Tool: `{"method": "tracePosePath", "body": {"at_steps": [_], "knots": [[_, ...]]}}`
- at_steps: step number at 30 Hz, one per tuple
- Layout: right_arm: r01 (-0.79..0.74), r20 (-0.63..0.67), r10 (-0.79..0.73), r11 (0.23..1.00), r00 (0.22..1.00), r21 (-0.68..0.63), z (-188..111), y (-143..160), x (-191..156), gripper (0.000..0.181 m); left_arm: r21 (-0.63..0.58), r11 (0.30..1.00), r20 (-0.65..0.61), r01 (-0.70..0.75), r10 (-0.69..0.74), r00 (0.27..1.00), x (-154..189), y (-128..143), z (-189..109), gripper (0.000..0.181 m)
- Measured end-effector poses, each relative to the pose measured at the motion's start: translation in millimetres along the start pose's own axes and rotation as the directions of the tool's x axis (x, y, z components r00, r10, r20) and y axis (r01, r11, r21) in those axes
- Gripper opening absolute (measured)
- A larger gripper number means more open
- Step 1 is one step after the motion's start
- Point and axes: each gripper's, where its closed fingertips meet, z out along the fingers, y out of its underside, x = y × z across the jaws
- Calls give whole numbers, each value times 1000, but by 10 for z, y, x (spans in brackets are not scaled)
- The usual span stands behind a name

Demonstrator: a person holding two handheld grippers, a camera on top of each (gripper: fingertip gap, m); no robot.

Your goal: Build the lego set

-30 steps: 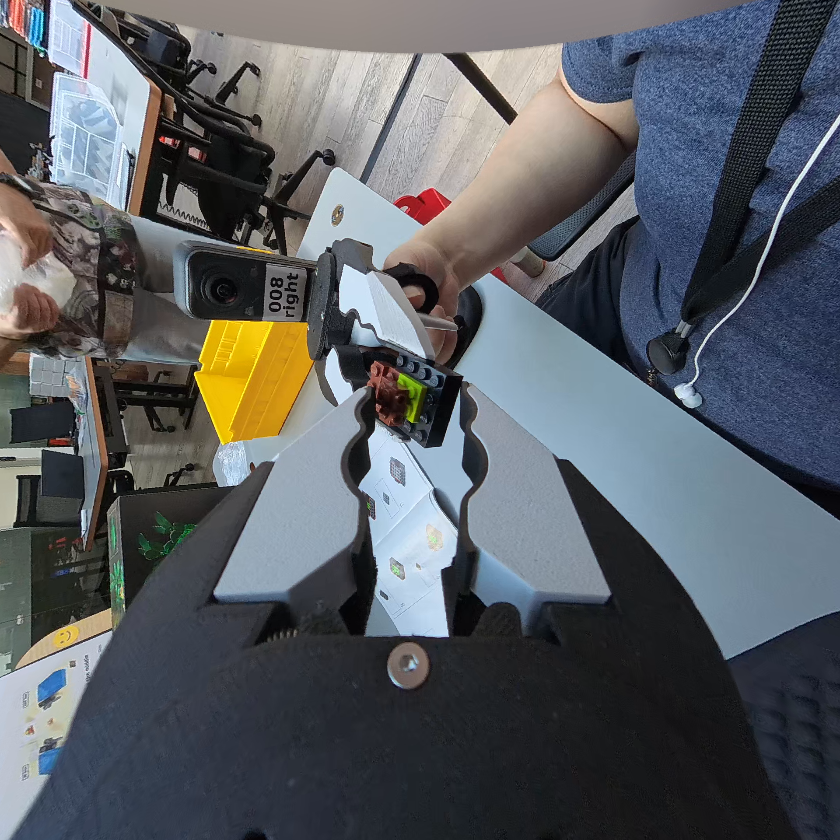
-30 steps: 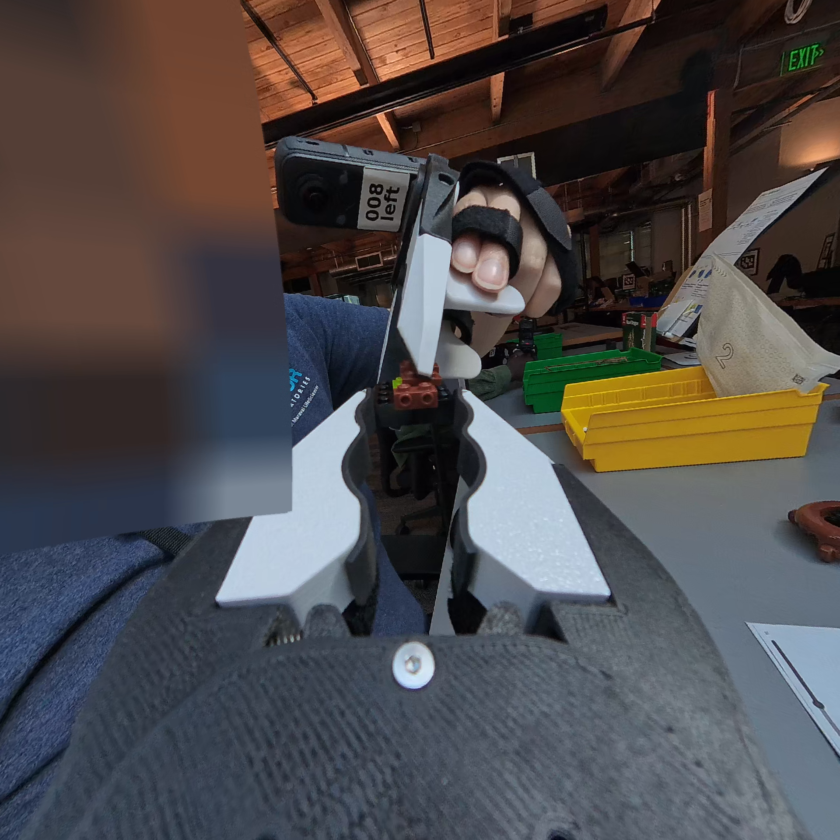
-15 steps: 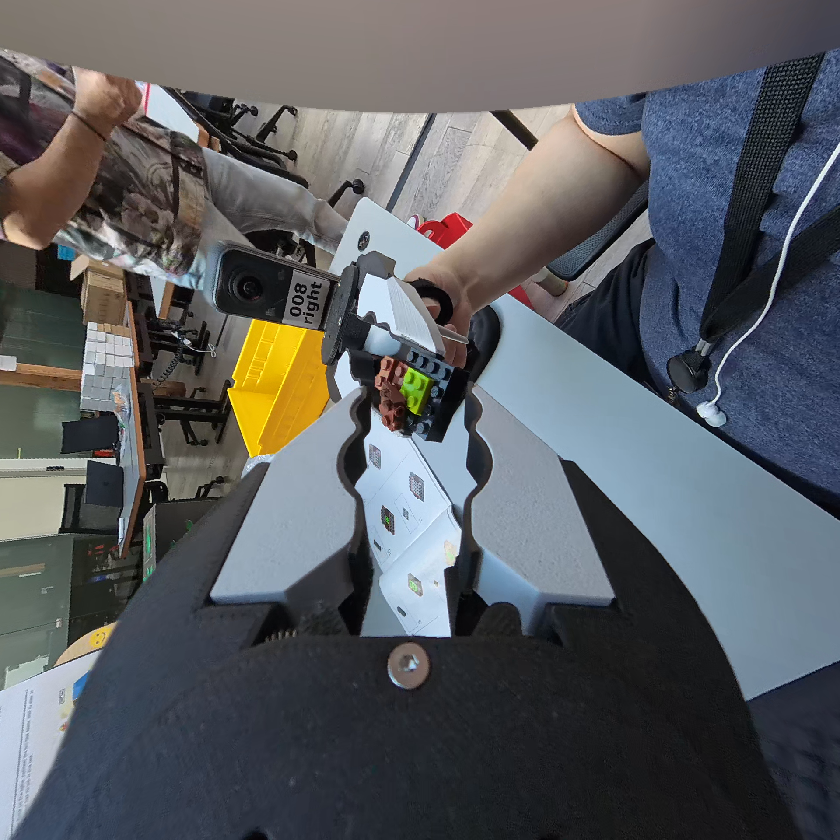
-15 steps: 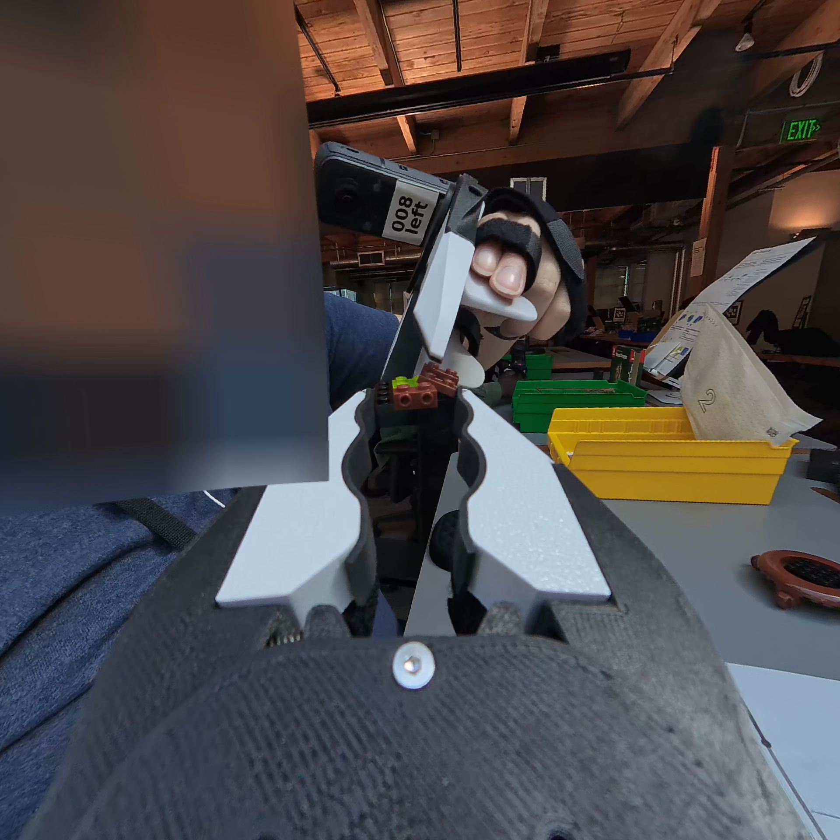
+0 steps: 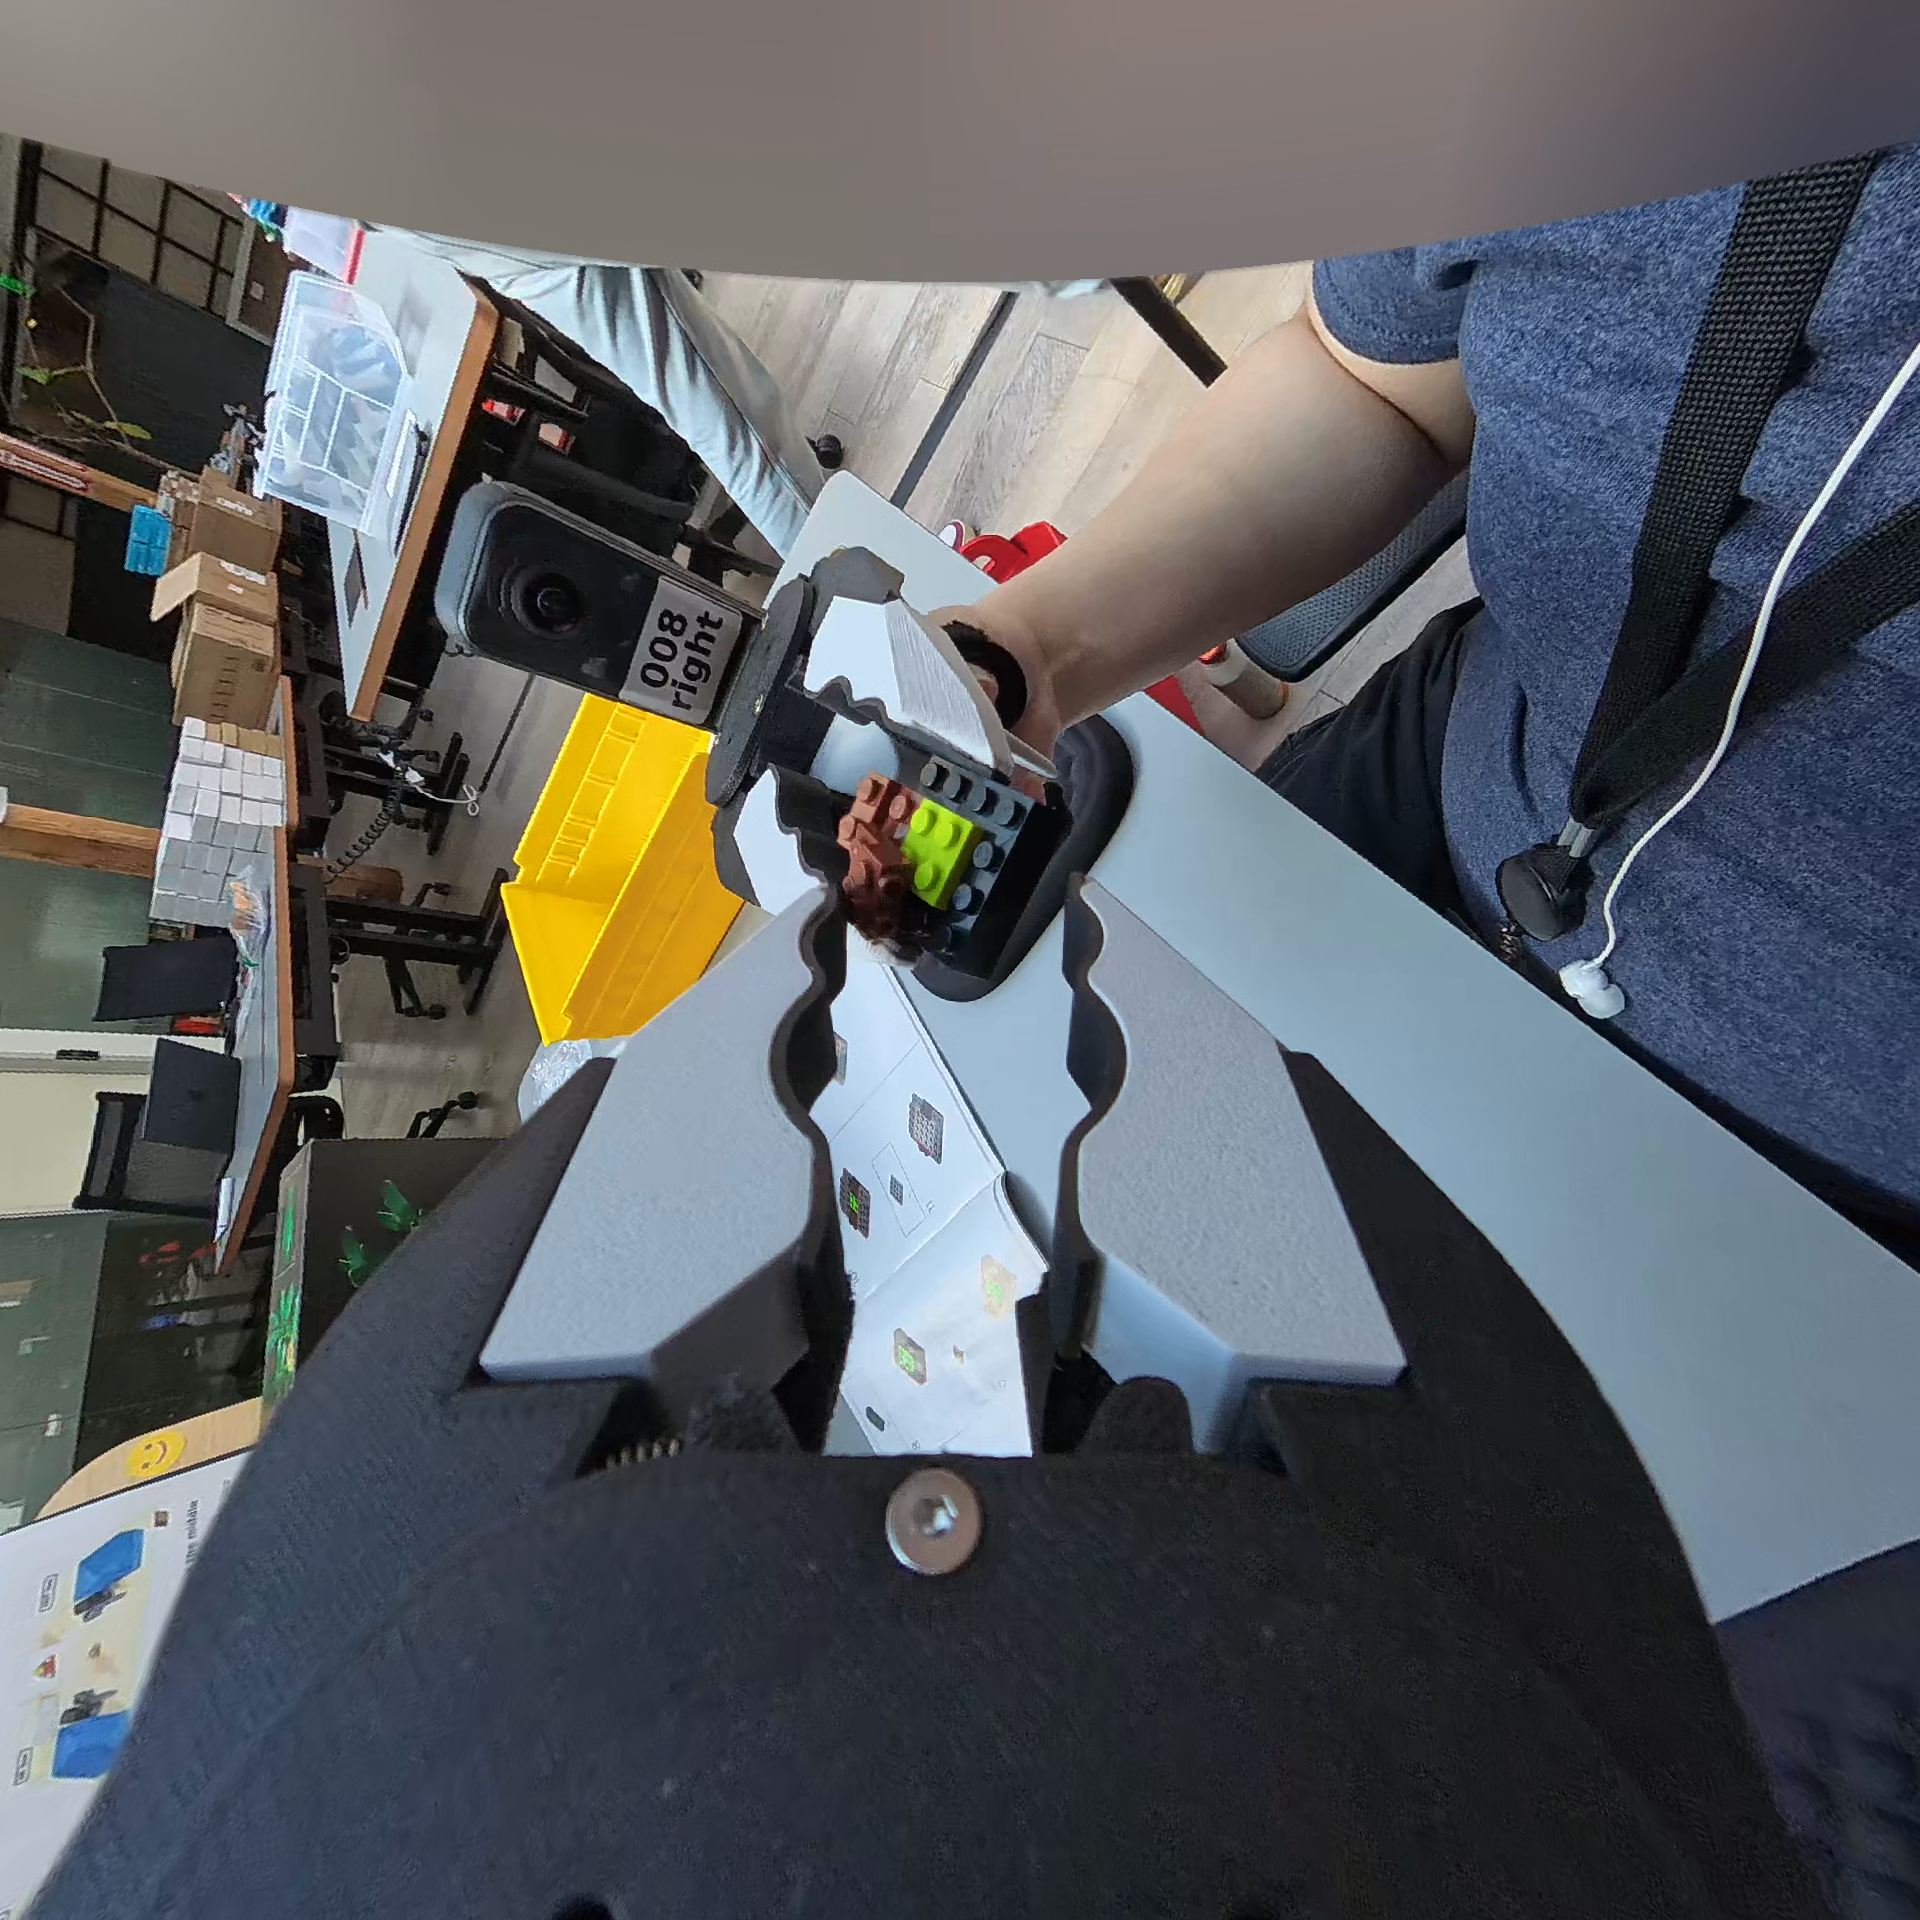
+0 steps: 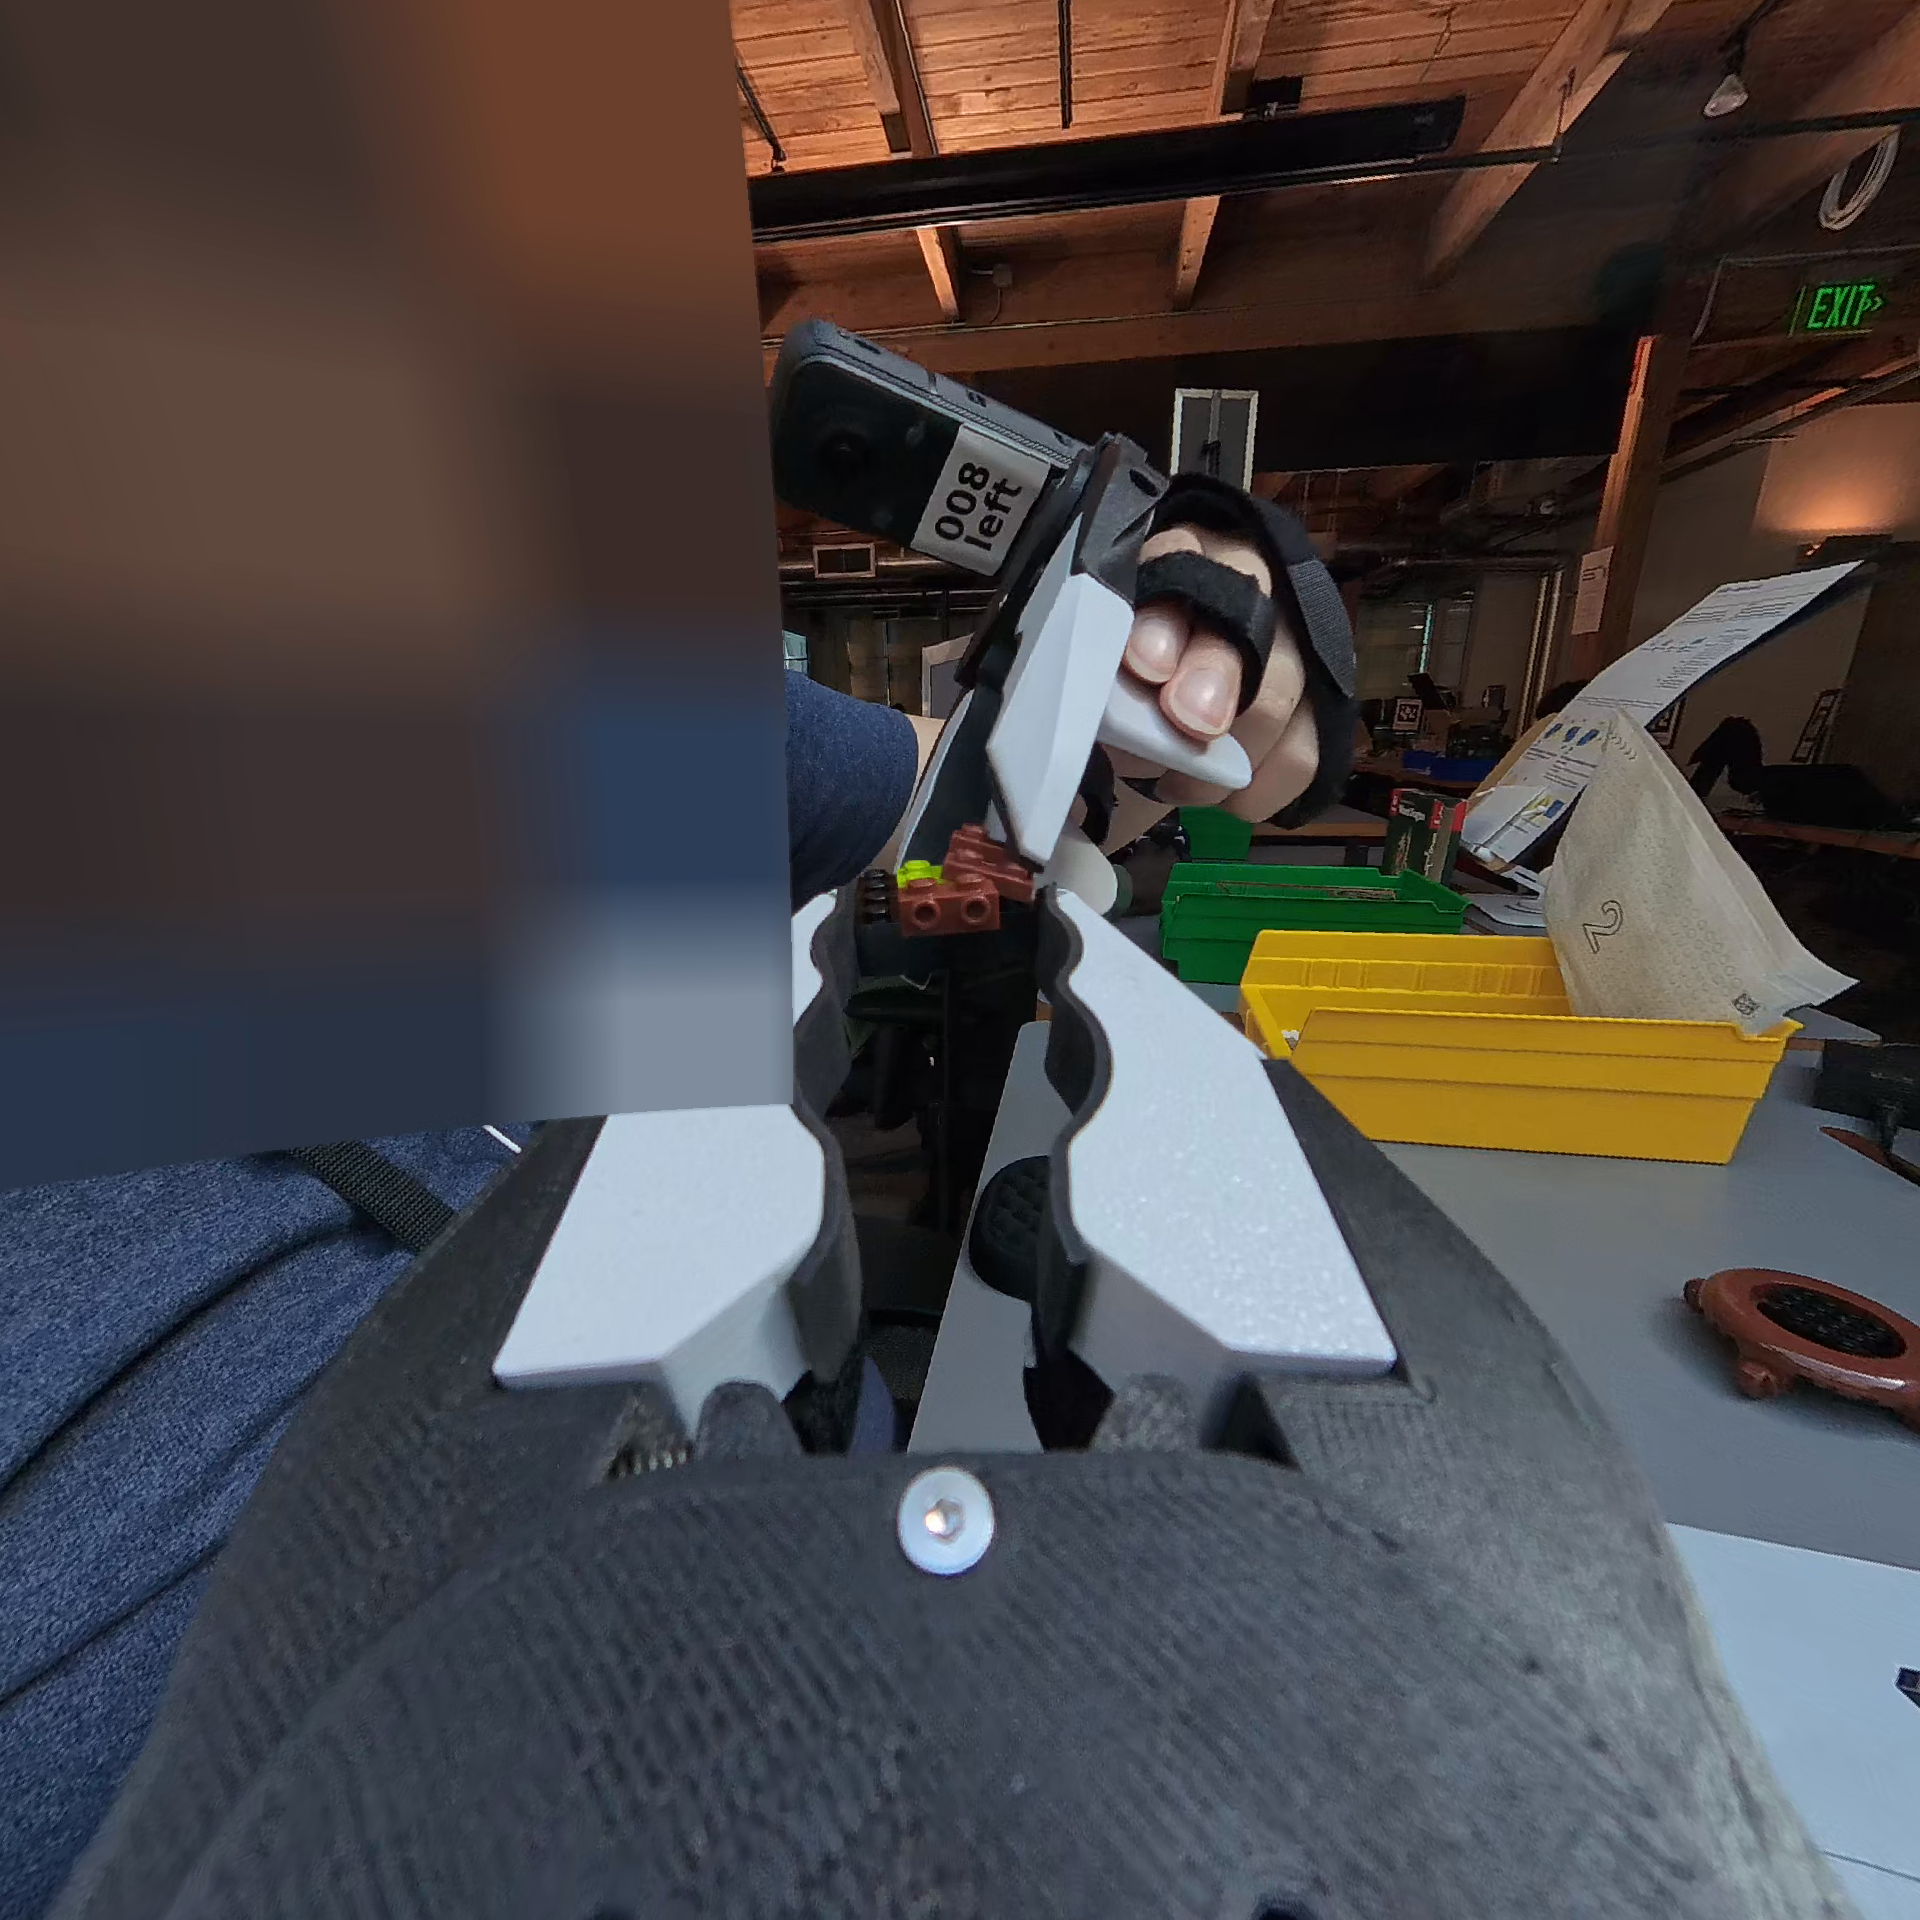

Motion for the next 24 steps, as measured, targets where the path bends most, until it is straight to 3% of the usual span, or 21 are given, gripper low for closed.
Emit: {"method": "tracePosePath", "body": {"at_steps": [1, 24], "knots": [[-11, -6, 11, 1000, 1000, -6, 0, 13, 18, 33, 5, 1000, 5, -5, 5, 1000, -3, -3, 1, 38], [-68, -20, 68, 998, 997, -2, -3, 46, 97, 33, -56, 992, 27, -111, 113, 993, 7, -7, -1, 39]]}}
